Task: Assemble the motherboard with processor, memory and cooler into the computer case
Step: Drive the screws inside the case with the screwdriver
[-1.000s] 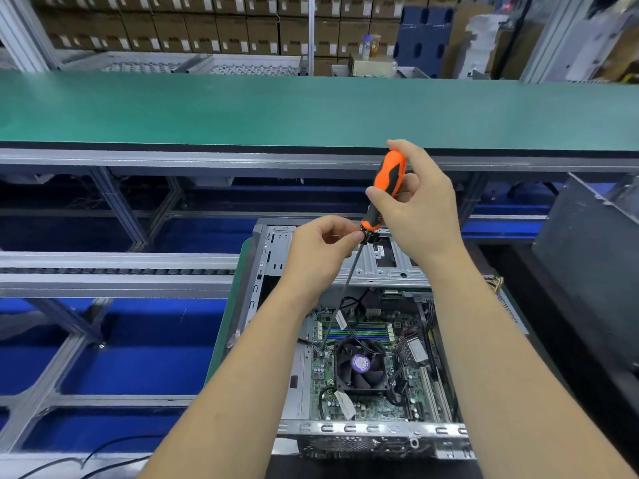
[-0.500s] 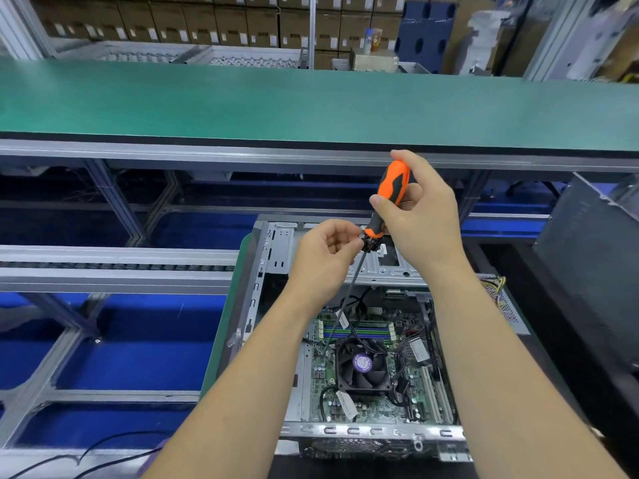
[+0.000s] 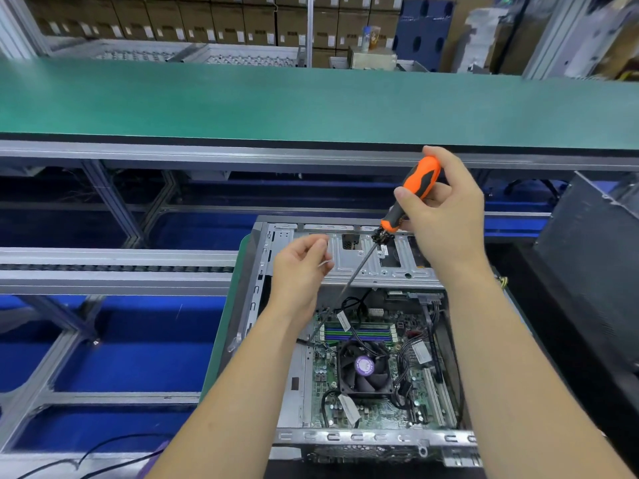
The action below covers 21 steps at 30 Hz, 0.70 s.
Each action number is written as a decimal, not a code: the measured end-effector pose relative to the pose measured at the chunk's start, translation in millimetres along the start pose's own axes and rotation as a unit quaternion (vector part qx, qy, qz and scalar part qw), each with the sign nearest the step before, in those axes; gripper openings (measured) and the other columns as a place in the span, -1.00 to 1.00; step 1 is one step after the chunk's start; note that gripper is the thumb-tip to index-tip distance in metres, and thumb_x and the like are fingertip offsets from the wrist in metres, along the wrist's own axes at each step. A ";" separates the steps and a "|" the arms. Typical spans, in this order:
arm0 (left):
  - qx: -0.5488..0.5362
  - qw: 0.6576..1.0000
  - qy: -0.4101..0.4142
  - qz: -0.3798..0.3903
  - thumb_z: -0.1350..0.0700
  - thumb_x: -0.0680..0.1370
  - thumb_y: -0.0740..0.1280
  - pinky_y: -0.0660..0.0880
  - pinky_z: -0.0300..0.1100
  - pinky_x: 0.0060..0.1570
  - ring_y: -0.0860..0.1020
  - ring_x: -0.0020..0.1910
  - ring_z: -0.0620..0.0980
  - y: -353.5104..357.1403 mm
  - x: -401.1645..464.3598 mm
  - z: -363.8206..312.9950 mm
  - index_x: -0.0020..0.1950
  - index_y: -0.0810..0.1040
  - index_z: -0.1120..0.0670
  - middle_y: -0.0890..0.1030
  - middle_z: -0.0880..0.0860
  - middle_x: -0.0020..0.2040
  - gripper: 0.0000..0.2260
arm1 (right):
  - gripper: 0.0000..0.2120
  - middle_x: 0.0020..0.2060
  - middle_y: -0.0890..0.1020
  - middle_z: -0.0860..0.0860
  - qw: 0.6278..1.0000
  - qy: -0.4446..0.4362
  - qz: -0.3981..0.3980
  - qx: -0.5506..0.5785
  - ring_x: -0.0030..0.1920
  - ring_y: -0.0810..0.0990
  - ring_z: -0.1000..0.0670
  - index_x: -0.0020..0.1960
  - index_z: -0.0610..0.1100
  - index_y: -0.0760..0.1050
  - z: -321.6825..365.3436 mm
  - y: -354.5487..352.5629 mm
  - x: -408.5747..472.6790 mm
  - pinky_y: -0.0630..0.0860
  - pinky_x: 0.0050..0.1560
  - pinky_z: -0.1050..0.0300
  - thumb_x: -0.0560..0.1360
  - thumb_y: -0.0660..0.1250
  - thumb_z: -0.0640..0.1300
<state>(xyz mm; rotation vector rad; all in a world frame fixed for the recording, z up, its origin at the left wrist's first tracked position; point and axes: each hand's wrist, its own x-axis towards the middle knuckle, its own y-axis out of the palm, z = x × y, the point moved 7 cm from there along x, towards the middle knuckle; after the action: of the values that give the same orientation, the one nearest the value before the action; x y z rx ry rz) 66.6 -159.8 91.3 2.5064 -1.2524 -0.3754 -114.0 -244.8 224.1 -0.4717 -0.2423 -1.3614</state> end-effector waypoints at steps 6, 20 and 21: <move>0.171 0.983 -0.061 -0.039 0.23 0.58 0.38 0.55 -0.29 -0.16 0.61 -0.24 -0.12 -40.8 -5.8 44.8 -0.01 0.66 0.07 0.68 -0.01 -0.21 -0.90 | -0.52 -0.24 0.60 -0.06 0.998 0.017 -0.042 0.042 -0.17 0.65 -0.21 0.35 0.03 0.44 -0.8 -23.1 10.2 0.67 -0.16 -0.27 0.52 0.42 -0.30; 0.540 0.836 -0.094 -0.004 0.29 0.53 0.36 0.43 -0.33 -0.20 0.56 -0.07 -0.05 -61.5 -14.4 77.1 -0.08 0.67 0.11 0.65 0.03 -0.02 -0.87 | -0.51 -0.20 0.58 -0.17 0.999 -0.035 0.015 -0.010 -0.15 0.61 -0.26 0.38 0.07 0.42 -2.1 -2.9 2.0 0.63 -0.13 -0.29 0.51 0.42 -0.20; 0.556 0.825 -0.098 0.000 0.30 0.55 0.33 0.44 -0.28 -0.15 0.57 -0.03 -0.02 -62.5 -13.4 80.1 -0.05 0.68 0.14 0.64 0.05 0.01 -0.85 | -0.51 -0.21 0.58 -0.16 0.999 -0.037 0.016 -0.012 -0.16 0.60 -0.26 0.38 0.08 0.43 -3.1 -2.9 2.8 0.63 -0.14 -0.28 0.51 0.43 -0.20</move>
<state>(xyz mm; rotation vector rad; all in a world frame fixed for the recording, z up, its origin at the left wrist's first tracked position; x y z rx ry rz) 74.8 -126.3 -5.2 3.4487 -1.9465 0.2141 -116.5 -249.0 223.1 -0.5445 -0.2776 -1.3179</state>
